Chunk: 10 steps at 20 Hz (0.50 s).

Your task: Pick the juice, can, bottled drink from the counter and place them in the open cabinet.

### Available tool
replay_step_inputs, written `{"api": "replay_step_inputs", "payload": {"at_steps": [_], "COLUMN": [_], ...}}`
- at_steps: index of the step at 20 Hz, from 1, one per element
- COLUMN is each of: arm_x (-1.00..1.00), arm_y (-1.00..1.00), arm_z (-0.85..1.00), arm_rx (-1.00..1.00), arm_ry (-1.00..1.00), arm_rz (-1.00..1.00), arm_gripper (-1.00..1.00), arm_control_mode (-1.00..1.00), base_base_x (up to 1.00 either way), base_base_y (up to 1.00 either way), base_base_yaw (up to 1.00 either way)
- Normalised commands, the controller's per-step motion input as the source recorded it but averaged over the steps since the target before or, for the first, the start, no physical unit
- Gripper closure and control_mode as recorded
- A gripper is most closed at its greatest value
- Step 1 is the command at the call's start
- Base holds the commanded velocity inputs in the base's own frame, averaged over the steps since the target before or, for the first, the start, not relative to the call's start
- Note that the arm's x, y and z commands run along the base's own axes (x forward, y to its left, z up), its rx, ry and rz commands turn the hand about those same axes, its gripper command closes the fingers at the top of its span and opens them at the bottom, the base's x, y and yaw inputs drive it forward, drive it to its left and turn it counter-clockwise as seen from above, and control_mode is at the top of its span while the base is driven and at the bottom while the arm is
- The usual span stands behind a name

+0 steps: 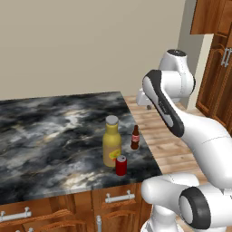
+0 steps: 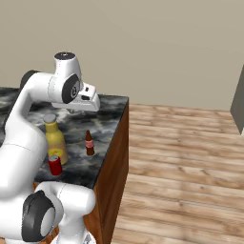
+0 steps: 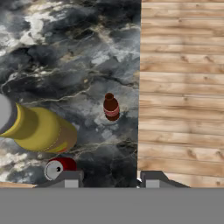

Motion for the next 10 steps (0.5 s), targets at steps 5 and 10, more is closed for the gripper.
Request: {"api": "replay_step_inputs", "payload": {"at_steps": [5,10], "arm_x": [0.0,0.0], "arm_y": [-0.07,0.0], "arm_z": [-0.02,-0.2], "arm_rx": [0.01,0.07], "arm_ry": [0.0,0.0], "arm_rz": [0.01,0.13], "arm_gripper": [-1.0,-1.0], "arm_control_mode": [-1.0,-1.0], "base_base_x": [0.0,0.0], "base_base_y": [0.0,0.0], "base_base_yaw": [0.0,0.0]}}
